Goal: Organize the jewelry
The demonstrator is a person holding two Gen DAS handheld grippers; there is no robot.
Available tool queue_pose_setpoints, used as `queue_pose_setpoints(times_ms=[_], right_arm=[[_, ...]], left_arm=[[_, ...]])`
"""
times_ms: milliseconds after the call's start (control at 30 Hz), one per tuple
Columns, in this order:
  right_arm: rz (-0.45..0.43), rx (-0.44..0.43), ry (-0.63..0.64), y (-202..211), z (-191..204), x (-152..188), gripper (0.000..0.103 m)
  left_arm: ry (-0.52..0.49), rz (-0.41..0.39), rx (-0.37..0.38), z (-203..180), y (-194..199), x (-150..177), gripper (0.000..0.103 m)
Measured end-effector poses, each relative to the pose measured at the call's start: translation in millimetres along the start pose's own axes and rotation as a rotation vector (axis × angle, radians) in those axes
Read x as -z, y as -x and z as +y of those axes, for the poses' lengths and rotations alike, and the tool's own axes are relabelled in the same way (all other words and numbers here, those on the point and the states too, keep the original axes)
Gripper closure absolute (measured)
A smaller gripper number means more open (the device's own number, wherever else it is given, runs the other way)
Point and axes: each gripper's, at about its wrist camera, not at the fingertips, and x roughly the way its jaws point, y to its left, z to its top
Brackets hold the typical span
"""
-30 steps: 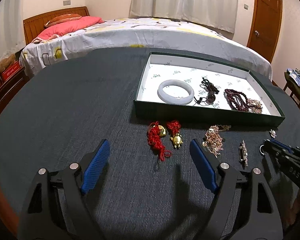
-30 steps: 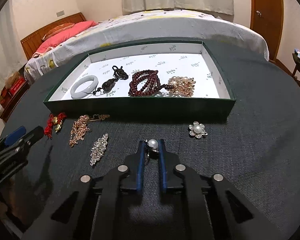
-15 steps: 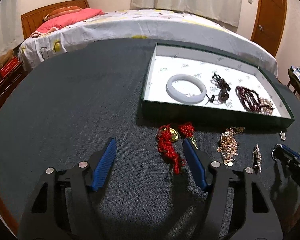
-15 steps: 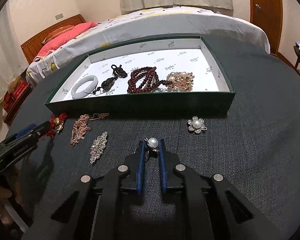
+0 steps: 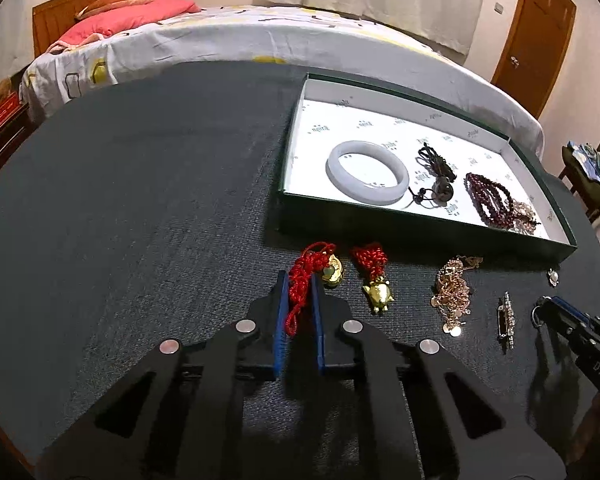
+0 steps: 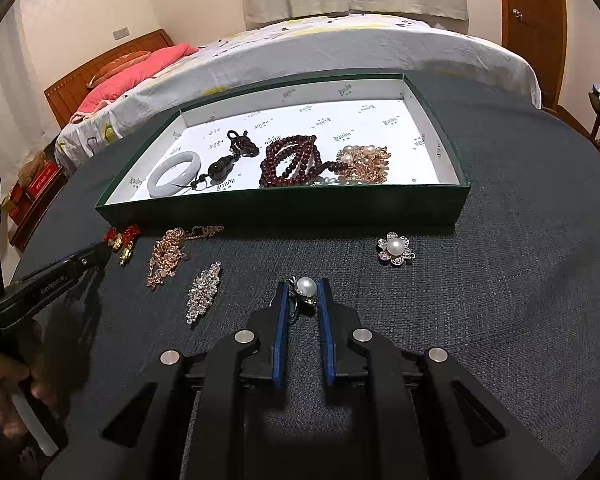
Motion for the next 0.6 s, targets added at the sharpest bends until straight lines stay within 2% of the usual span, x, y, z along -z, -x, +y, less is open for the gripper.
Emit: queue_pose_setpoints(times_ms=[200,267,300,333,567,600], right_arm=[[0.010,0.006,0.004,-2,1,-1,0.087],[0.011,0.009,0.007,-2,3,-1,0.071],[-0.001,0.015,0.006,0,5,-1,0.054],[-0.012,0.020,0.005,1,6,-2,0.050],[-0.018,0.057,0.009,-1,12,-5,0.050],[-0.014,0.063,0.014,-3,13,-5,0.052]], left_arm=[[-0.013,-0.031,-0.014,-1,8,2,0.093],[-0.011,-0.031,-0.013,-1,9,2,0.093],[-0.010,-0.030,-0.011,-1,9,2,0.093],[-0.010,-0.030,-0.010,-2,9,2,0.093],[-0.014,-0.029,-0.007,-4,9,3,0.093],[-0.012,-0.028,-0.007,-4,9,3,0.093]])
